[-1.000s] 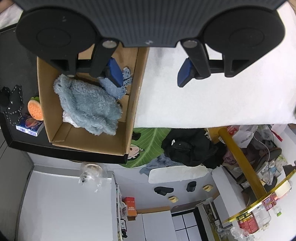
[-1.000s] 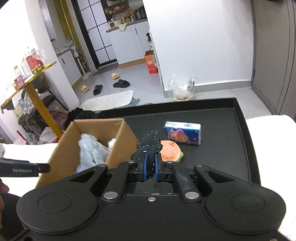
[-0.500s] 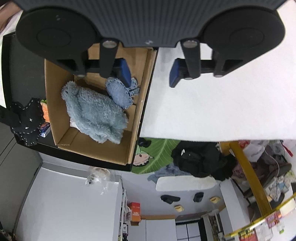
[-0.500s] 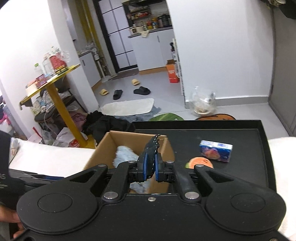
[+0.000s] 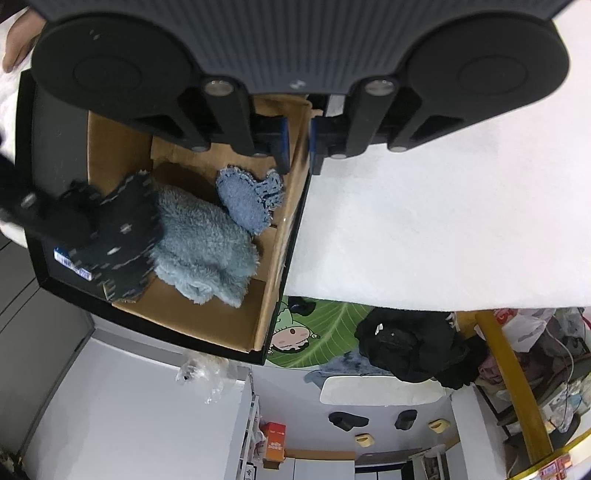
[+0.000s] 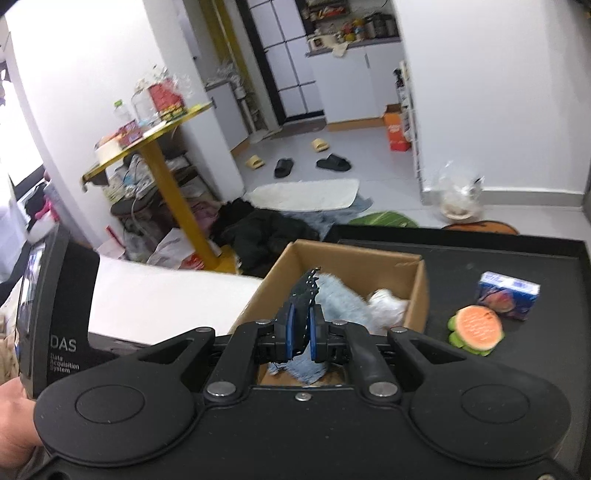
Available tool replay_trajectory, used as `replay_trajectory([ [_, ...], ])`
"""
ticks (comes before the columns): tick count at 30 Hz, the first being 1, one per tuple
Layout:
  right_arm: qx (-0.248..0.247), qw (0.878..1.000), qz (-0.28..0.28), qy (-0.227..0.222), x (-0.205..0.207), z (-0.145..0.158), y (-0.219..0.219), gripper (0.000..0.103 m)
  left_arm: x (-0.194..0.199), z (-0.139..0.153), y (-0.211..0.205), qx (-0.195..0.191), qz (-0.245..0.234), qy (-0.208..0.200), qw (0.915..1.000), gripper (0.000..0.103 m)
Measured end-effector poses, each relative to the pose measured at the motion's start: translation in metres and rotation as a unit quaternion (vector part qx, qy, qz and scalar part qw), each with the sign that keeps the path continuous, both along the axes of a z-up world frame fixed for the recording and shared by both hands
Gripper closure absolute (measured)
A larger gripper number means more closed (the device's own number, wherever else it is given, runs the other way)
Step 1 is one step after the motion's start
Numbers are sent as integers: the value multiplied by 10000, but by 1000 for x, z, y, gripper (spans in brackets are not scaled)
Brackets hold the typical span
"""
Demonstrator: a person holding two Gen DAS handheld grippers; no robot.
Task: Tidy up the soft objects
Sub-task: 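Lift the black plush with the right gripper and drop it into the box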
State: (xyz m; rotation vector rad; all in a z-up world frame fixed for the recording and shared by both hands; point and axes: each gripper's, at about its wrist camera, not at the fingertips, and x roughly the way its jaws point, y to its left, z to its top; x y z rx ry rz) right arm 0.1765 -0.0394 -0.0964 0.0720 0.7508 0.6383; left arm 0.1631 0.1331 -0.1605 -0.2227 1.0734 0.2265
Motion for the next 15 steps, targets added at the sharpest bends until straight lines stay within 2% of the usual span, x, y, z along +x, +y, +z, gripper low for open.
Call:
replay_trajectory([
  [1,25,10000,22,91,1,-2,3,93,-1,0,1,-44,17,-15,10000,94],
  [4,202,9966,160,777,9,-17,11,70,-2,0,4,-150,58,-30,9999,94],
  [5,169,9958,124,886,10,-21,12,60,-2,0,5,-166,75,-26,9998,94],
  [10,203,9959,-4,878,4,-25,0,59,-2,0,3,-135,73,-26,9999,94],
  [15,143,9976,-98,668,3,-19,-21,59,-1,4,0,-21,18,-137,9999,93],
])
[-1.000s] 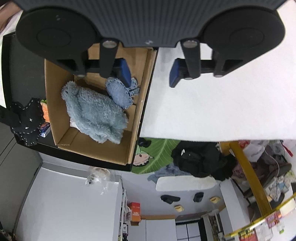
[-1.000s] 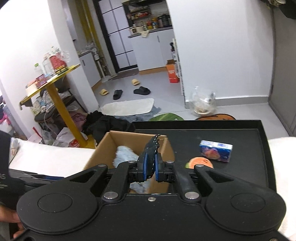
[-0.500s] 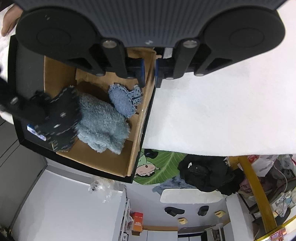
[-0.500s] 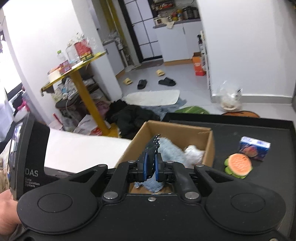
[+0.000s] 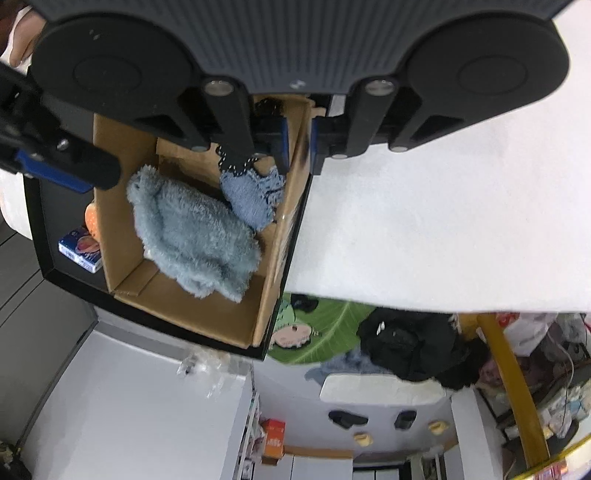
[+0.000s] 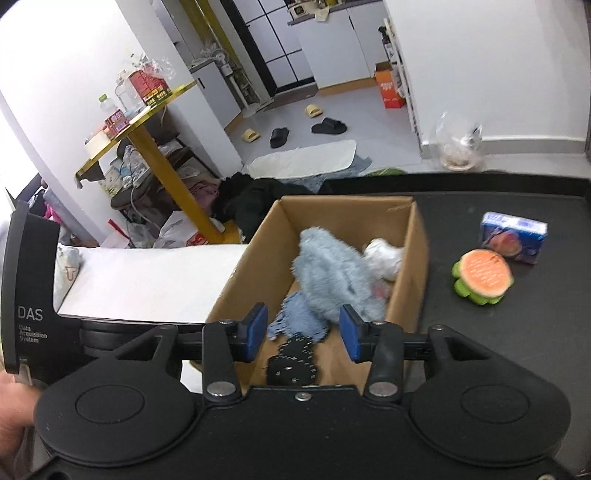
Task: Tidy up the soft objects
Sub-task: 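Lift the black plush with the right gripper and drop it into the box, then lower the right gripper onto the burger plush and grasp it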
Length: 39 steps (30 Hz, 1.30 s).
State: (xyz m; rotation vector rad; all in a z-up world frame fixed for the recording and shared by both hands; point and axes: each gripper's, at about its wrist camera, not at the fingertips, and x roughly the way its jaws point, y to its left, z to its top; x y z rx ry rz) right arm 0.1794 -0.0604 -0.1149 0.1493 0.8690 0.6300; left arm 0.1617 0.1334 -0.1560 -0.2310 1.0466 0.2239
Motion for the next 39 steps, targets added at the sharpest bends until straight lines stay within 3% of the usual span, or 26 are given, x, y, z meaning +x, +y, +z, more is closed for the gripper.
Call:
replay_trajectory([
  [7,-189,9994,-33,-289,6,9,-20,59,-1,10,-13,365,-134,-162,9991,90],
  [10,-234,9990,-134,-364,11,9,-32,54,2,12,-17,474,-171,-121,9987,87],
  [16,-379,9975,-420,-430,19,-1,-53,50,8,14,-26,748,-265,-116,9968,62],
  [20,-431,9953,-710,-503,23,-11,-66,43,13,16,-32,975,-310,-166,9946,51],
  [28,-459,9881,-1368,-535,33,-45,-88,33,22,11,-41,1275,-397,-86,9910,45],
  [39,-445,9845,-1652,-381,55,-83,-91,33,38,0,-49,1553,-409,132,9869,43],
])
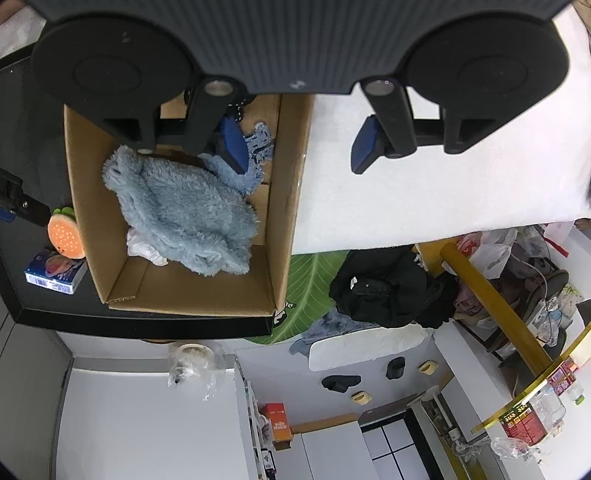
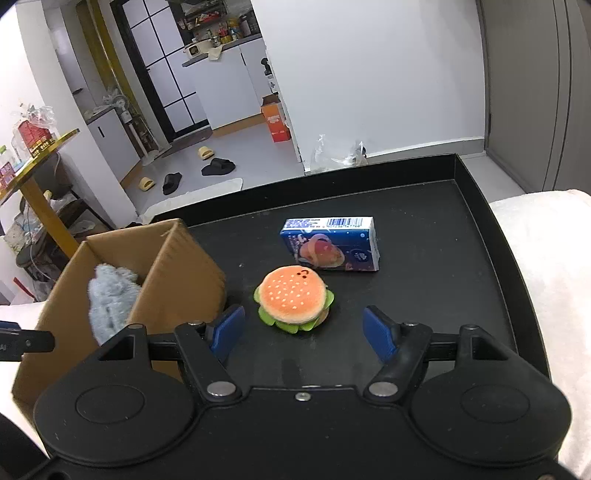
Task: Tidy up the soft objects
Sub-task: 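Lower the right gripper onto the burger plush and grasp it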
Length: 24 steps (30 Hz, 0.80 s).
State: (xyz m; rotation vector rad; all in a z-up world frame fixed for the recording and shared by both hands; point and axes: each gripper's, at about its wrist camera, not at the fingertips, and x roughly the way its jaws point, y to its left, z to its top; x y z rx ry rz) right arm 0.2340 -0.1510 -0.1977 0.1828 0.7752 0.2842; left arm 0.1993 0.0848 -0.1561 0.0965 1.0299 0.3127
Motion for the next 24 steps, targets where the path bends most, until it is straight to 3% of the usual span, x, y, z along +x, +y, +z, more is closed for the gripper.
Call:
replay_trajectory([
  [10,-45,10000,35,43,16,-18,12,33,11,-10,-6,246,-3,225,9994,43],
  [20,-508,9984,210,-152,20,-28,28,33,15,-16,-16,576,-94,359,9977,43],
  [22,-555,9980,190,-242,18,-27,27,38,15,-18,-21,693,-152,385,9967,42],
  [24,-556,9980,203,-236,16,-25,25,55,15,-19,-25,793,-233,407,9958,42],
])
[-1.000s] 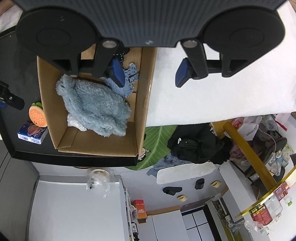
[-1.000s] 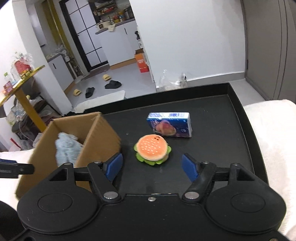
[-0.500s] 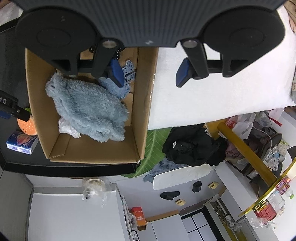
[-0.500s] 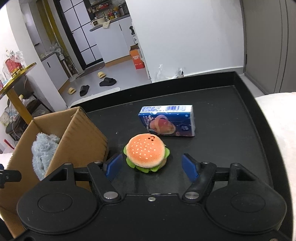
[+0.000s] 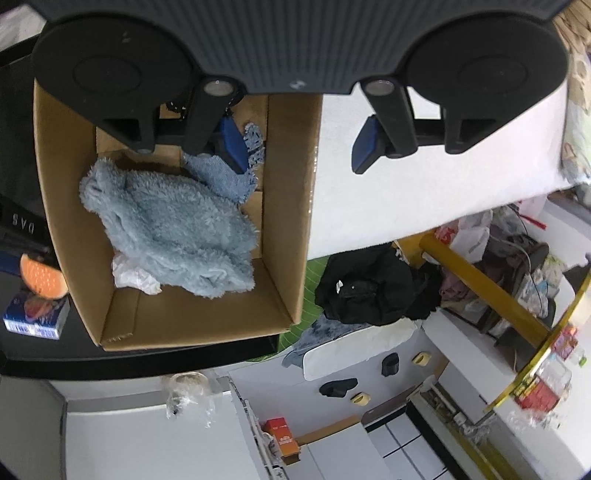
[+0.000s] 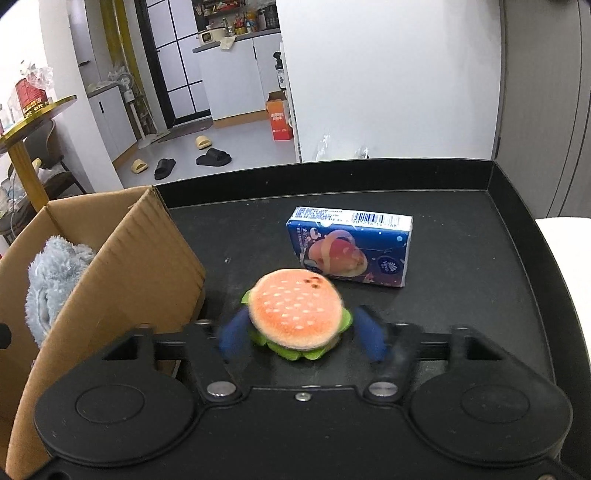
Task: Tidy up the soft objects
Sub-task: 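Lower the right gripper onto the burger plush and grasp it, then carry the burger plush with the right gripper into the box and release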
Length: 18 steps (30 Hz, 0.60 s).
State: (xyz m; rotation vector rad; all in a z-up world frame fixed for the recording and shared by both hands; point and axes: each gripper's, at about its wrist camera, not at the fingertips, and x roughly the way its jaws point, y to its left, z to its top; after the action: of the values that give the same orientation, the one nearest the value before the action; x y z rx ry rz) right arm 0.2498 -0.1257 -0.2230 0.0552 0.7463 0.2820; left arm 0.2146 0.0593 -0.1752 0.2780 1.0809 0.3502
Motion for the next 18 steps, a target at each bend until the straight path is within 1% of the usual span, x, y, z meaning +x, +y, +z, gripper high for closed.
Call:
replay_trajectory([
  [1,-32,10000,-8,22,0,0,0,56,0,-1,-2,33,-32,21,10000,42],
  [3,-115,9999,-23,-34,-2,1,-2,61,0,-1,-4,64,-65,48,9999,41],
  [5,-146,9999,-67,-25,-5,3,-3,64,0,-1,-4,58,-53,44,10000,41],
  [12,-56,9998,-146,114,-12,9,-11,66,-3,4,2,-81,97,-40,9999,40],
  [18,59,9996,-192,205,-22,26,-12,66,-10,16,13,-284,238,-223,9991,40],
])
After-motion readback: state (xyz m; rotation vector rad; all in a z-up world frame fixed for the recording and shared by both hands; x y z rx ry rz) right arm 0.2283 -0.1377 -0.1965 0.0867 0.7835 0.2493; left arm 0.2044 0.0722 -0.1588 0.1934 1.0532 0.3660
